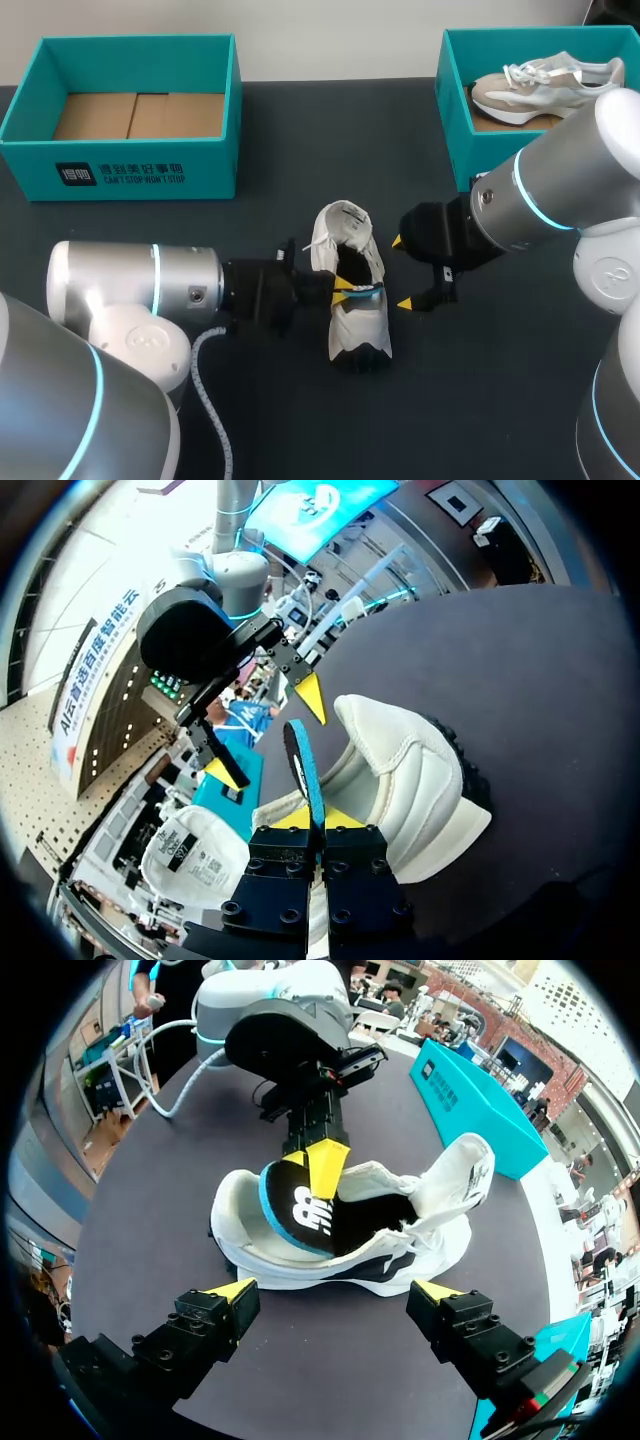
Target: Take the shoe out of the shoebox, open the shoe tongue, remove and reinsert the insole, then place the shoe into the shoebox
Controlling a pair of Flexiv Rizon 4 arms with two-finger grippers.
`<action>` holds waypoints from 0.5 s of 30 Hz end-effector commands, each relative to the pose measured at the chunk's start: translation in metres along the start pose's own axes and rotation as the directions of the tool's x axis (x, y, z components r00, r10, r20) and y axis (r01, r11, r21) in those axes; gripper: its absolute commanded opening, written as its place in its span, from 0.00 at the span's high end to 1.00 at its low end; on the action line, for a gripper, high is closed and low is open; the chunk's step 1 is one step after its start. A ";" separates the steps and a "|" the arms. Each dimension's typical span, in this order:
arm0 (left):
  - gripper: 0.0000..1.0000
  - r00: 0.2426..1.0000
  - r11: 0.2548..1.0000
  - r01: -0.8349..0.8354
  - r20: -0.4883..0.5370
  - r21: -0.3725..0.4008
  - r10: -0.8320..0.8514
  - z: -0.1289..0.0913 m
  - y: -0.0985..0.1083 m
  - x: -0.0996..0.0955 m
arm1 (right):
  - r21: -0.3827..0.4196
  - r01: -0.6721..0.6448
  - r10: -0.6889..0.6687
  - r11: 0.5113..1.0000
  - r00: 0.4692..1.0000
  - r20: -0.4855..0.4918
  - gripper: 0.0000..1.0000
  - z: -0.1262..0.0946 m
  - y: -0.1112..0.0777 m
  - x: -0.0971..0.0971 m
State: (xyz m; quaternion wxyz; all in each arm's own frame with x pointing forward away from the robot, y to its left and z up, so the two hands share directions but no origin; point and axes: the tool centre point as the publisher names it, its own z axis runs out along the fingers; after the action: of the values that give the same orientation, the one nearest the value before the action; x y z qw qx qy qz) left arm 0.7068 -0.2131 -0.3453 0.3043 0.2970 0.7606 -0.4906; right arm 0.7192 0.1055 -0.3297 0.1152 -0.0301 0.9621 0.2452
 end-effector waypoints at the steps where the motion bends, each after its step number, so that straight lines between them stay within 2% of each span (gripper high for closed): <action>1: 0.75 1.000 1.000 -0.003 0.020 0.009 0.002 -0.004 -0.008 0.002 | 0.001 0.001 -0.001 1.000 1.000 0.002 0.00 0.000 0.000 0.002; 2: 0.67 1.000 1.000 -0.002 0.024 0.015 0.002 -0.004 -0.010 0.001 | 0.001 0.001 -0.001 1.000 1.000 0.002 0.00 0.000 0.000 0.002; 5: 0.62 0.999 1.000 -0.003 0.035 0.025 0.003 -0.007 -0.016 -0.001 | 0.001 0.001 -0.001 1.000 1.000 0.002 0.00 0.000 0.000 0.002; 9: 0.64 0.999 0.999 -0.015 0.033 0.047 0.013 -0.008 -0.025 -0.002 | 0.001 0.001 -0.001 1.000 1.000 0.002 0.00 0.000 0.000 0.002; 12: 0.73 1.000 0.998 -0.016 0.013 0.065 0.016 -0.003 -0.031 0.002 | 0.001 0.001 -0.001 1.000 1.000 0.002 0.00 0.000 0.000 0.002; 15: 0.96 1.000 0.998 -0.026 -0.009 0.065 0.027 0.004 -0.031 0.008 | 0.001 0.001 -0.001 1.000 1.000 0.002 0.00 0.000 0.000 0.002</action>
State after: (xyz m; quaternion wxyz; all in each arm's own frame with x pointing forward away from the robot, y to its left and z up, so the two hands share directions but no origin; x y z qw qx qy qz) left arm 0.6788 -0.2218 -0.3321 0.3007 0.3165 0.7387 -0.5135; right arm 0.7191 0.1055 -0.3297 0.1152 -0.0301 0.9621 0.2452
